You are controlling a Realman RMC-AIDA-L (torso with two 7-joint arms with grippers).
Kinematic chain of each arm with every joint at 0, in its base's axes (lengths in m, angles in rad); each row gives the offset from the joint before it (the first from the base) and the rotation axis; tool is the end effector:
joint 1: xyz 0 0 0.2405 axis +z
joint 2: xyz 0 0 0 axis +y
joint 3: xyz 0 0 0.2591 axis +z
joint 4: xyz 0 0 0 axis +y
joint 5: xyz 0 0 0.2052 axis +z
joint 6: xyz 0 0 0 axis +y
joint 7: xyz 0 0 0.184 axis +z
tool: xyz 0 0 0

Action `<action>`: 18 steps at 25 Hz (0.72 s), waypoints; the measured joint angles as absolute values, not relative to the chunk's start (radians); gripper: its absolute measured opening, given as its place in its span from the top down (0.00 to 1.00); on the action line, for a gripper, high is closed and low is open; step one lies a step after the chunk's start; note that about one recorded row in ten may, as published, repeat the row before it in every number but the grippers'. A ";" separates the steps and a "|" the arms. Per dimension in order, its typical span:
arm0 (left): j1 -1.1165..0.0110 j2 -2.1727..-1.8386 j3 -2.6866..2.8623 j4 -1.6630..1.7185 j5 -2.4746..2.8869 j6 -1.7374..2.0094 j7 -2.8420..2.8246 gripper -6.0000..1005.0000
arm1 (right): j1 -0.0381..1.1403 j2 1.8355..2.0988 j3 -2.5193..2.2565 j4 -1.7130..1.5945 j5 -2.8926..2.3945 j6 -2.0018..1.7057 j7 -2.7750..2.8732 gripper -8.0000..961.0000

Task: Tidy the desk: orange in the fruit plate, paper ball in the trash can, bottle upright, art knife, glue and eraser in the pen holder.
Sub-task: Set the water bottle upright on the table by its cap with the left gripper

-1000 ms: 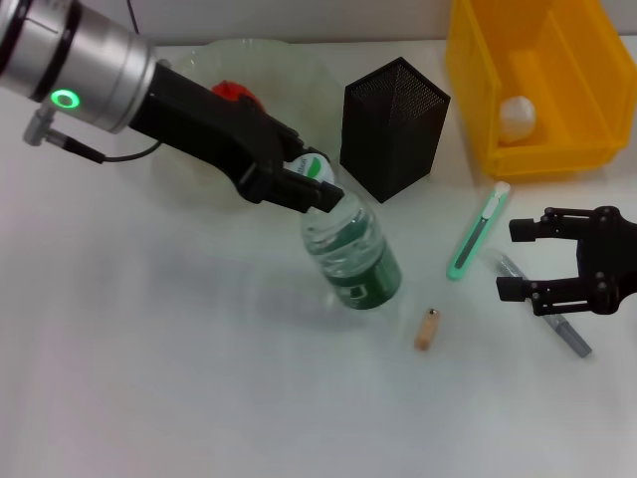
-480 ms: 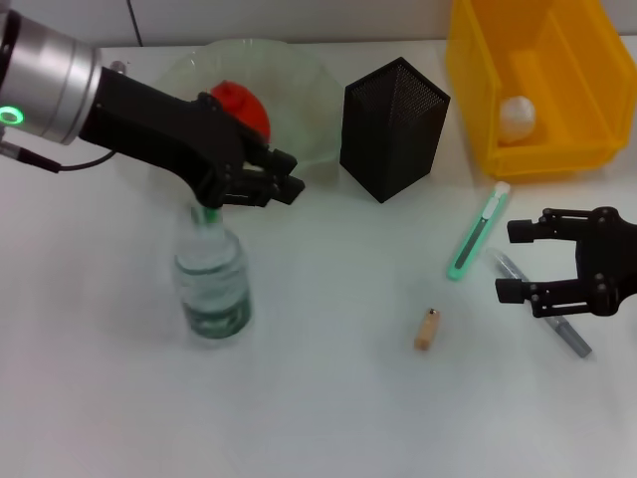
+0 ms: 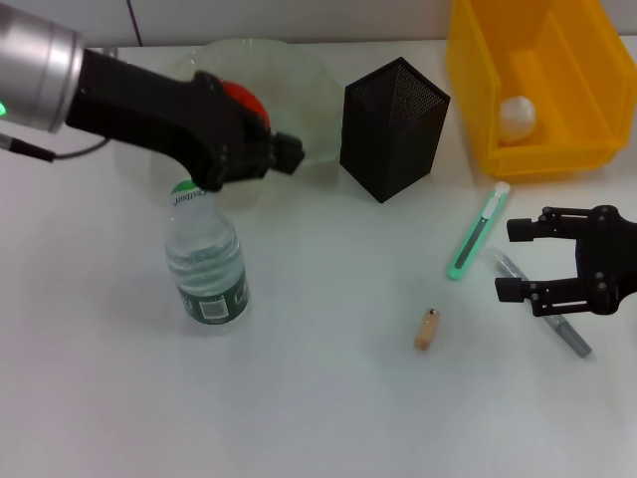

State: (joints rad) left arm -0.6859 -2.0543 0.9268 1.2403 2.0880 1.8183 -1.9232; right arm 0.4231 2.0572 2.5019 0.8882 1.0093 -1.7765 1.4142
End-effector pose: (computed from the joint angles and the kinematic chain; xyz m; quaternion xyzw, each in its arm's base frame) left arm -0.1310 0.3545 0.0126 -0.9871 -0.1178 -0.1026 0.0357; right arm 0.2718 0.3021 0.0040 -0.9591 0.1898 0.1818 0.1053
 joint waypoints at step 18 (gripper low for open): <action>-0.541 -2.005 0.783 1.242 1.903 1.937 -1.796 0.55 | 0.429 2.055 2.504 0.888 1.009 -1.767 1.415 0.14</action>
State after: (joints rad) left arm -0.5411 -2.0050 0.7825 1.2419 1.9034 1.9371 -1.7962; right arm 0.4287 2.0554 2.5035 0.8882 1.0093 -1.7672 1.4153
